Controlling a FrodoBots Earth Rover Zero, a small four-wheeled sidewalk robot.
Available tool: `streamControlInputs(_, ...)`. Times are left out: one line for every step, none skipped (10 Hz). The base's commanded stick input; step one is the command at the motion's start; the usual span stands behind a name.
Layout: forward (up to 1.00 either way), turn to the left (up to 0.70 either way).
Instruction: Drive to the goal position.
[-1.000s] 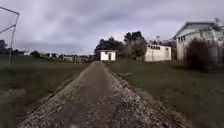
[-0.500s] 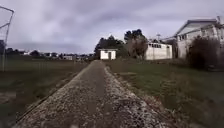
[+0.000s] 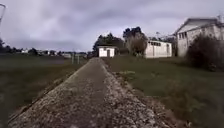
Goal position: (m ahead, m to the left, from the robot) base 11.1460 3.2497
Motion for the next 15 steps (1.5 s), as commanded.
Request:
streamControlInputs(0.70, 0.00)
streamControlInputs(0.70, 0.35)
streamControlInputs(0.70, 0.35)
streamControlInputs(0.70, 0.35)
streamControlInputs(0.70, 0.35)
streamControlInputs(0.70, 0.33)
streamControlInputs(0.70, 0.19)
streamControlInputs(0.70, 0.04)
streamControlInputs(0.70, 0.02)
streamControlInputs(0.70, 0.00)
streamControlInputs(0.70, 0.00)
streamControlInputs(0.70, 0.00)
streamControlInputs(0.70, 0.00)
streamControlInputs(0.70, 0.00)
streamControlInputs(0.70, 0.00)
